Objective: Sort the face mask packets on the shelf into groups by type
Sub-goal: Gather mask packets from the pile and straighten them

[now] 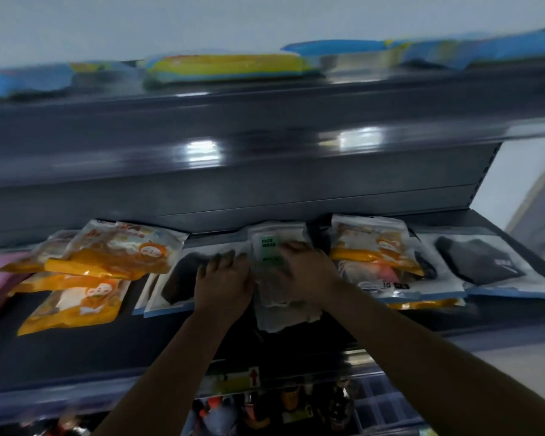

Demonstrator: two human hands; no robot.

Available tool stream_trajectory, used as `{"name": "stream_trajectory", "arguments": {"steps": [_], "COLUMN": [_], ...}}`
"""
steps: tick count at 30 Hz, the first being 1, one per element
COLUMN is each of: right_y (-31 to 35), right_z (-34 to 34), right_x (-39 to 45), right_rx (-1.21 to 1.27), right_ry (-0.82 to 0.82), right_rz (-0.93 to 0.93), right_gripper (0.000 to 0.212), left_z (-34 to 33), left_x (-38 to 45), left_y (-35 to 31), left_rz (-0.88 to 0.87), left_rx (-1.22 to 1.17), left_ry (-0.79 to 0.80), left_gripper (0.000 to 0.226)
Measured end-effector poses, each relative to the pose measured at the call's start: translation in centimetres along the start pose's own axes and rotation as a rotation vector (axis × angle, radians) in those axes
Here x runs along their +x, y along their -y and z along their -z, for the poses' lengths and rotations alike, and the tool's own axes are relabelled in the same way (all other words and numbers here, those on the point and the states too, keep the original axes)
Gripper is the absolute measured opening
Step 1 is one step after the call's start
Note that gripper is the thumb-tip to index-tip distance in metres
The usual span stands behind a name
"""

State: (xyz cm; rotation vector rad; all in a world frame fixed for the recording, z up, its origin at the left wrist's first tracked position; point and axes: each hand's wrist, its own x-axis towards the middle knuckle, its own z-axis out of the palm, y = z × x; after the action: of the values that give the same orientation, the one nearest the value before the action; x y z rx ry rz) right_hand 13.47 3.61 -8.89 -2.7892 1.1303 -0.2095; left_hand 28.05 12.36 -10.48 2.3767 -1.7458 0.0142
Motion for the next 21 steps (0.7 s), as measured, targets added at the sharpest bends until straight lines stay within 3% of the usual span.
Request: {"name": "stream_trajectory", "arguments": {"steps": [4,6,8,12,17,21], "right_y": [-3.0,-5.1,-7.3,-11.7,-17.4,-21.1], "right_z": [2.2,3.2,3.9,4.9,5.1,4.8], "right_x": [-1.3,-2.1,-2.9,-4.7,-7.1,-9.0], "right_rx": [0.081,0.111,0.114,0.122,0.156,0.160], "right_ry": [-0.167,-0.202,-0.188,-0.160,-0.142,-0.066], "right_rz": [-0.017,-0.029,-0.058,-0.132,-0.239,-0.322], "right_gripper": [0.043,0.040,0.039,0.042,0.043,0.047], "left_z": [-0.3,-0.5,-0.2,0.4,-0.4,-1.4], "left_x": [1.3,1.8,2.2,2.9,4.2,4.9], "left_y": [-2.2,-3.1,-4.6,-9.9,-17.1,-20.8], "left_rz": [-0.016,0.052,0.063,-0.037,-0.101,-0.052], "left_rx": [0.070,0.048,0.000,-0.012,-0.106,-0.085], "left_ry": [0.117,0.129,0.071,-0.015,0.038,0.101], "left_gripper": [0.080,0.060,0.049,0.059,0.054,0.059]}}
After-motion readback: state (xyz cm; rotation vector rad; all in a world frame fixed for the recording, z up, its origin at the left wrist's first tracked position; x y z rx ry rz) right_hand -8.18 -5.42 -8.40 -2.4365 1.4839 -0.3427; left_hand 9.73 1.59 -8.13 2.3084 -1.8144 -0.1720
